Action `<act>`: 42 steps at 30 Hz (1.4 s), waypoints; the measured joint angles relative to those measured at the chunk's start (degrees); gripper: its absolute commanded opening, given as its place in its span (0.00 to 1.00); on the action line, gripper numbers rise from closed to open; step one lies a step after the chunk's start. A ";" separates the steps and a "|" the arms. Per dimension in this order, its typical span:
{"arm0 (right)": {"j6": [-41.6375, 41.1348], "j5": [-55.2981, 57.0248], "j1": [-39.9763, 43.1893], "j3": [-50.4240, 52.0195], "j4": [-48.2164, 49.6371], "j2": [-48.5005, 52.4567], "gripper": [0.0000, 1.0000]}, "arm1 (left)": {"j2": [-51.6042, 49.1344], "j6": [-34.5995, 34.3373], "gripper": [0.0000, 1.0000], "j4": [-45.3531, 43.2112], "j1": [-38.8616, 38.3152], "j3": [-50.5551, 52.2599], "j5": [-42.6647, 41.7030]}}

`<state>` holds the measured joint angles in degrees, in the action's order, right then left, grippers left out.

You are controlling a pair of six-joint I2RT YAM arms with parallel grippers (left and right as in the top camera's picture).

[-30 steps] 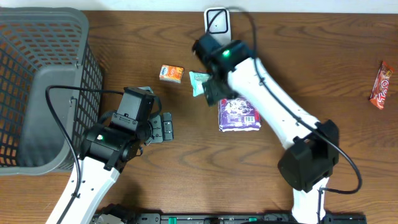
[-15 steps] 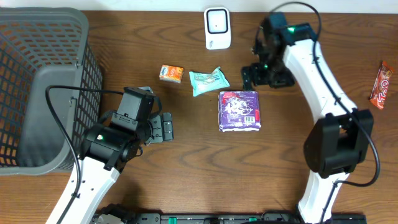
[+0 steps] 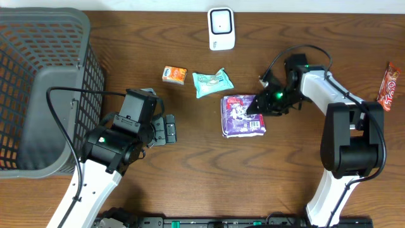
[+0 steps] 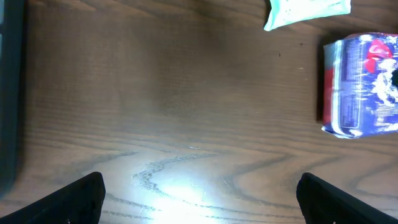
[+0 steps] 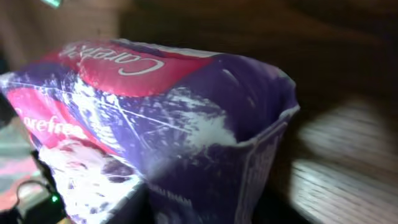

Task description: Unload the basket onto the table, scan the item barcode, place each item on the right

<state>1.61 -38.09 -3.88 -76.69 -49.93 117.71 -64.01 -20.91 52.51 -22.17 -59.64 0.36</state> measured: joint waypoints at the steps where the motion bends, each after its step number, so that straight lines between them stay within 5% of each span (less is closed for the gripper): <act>1: -0.33 -0.68 -0.02 0.02 0.17 0.00 0.01 | 0.00 0.00 0.98 0.00 0.00 0.00 0.00; 11: -10.08 10.93 -0.57 -8.70 -8.59 -0.42 0.01 | 0.00 0.00 0.98 0.00 0.00 0.00 0.00; 21: -26.95 63.23 -9.75 -26.49 -34.88 -7.21 0.01 | 0.00 0.00 0.98 0.00 0.00 0.00 0.00; 30: -33.11 76.41 -15.85 -17.73 -25.59 -4.72 0.03 | 0.00 0.00 0.98 0.00 0.00 0.00 -0.02; 34: -33.77 77.13 -18.88 -13.27 -22.12 -1.64 0.25 | 0.00 0.00 0.98 0.00 0.00 0.00 0.00; 37: -34.07 76.13 -22.10 -12.70 -20.31 -1.07 0.29 | 0.00 0.02 0.98 0.00 0.00 0.00 0.00; 42: -33.27 70.99 -28.41 -13.57 -16.68 -1.22 0.79 | 0.00 0.00 0.98 0.00 0.00 0.00 0.00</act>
<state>-31.66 32.91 -32.29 -90.26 -66.61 116.49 -64.01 -20.91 52.51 -22.17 -59.64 0.36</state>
